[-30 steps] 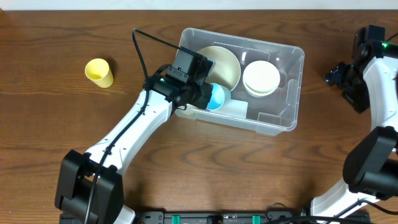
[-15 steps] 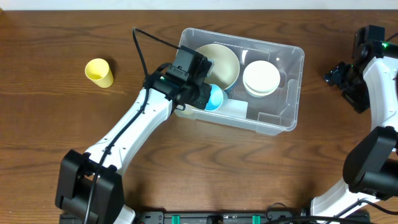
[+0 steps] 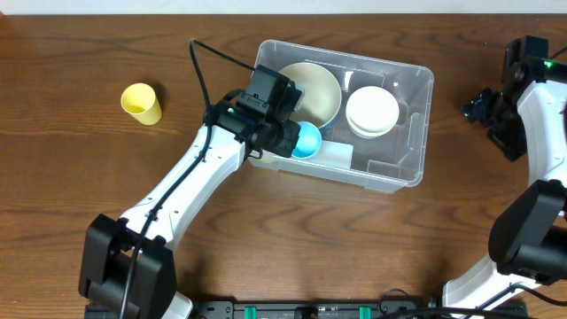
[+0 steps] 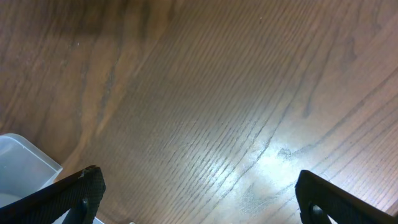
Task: Pack container
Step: 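Carry the blue cup into the bin's front middle and lower it, then release the blue cup and move the left gripper to the yellow cup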
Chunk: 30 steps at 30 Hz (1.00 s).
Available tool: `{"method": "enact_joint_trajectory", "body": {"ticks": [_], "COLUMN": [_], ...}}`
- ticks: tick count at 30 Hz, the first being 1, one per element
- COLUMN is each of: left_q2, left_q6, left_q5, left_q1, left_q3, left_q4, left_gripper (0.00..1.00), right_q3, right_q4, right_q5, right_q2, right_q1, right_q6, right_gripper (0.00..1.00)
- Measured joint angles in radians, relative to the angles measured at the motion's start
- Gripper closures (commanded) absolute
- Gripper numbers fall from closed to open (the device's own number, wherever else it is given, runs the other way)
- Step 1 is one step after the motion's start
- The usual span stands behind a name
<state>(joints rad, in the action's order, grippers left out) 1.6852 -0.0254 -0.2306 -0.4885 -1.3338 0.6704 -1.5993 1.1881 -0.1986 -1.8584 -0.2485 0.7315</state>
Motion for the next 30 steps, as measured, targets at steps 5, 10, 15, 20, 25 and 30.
{"method": "enact_joint_trajectory", "body": {"ticks": [5,10,15,20,25,30], "left_q2": [0.0,0.0,0.0,-0.022,-0.168,-0.281], "left_q6": [0.0,0.0,0.001,-0.003,-0.087,-0.212], "left_q5": [-0.001,-0.001,-0.002,0.008,0.148,0.295], "left_q1": [0.0,0.0,0.0,0.017,0.12,0.341], "left_q3": [0.0,0.0,-0.02,-0.138,-0.2,-0.225], "left_q4": [-0.002,-0.008,-0.016,0.002,0.004,0.058], "left_gripper": [0.71,0.69,0.53,0.53,0.31,0.28], "right_q3": [0.0,0.0,0.0,0.0,0.0,0.0], "right_q4": [0.0,0.0,0.0,0.0,0.0,0.0], "right_q5": [0.0,0.0,0.0,0.0,0.0,0.0], "right_q2": [0.0,0.0,0.0,0.0,0.0,0.0], "right_q1": [0.0,0.0,0.0,0.0,0.0,0.0], "right_q6": [0.0,0.0,0.0,0.0,0.0,0.0], "right_gripper": [0.01,0.01,0.01,0.01,0.01,0.01]}}
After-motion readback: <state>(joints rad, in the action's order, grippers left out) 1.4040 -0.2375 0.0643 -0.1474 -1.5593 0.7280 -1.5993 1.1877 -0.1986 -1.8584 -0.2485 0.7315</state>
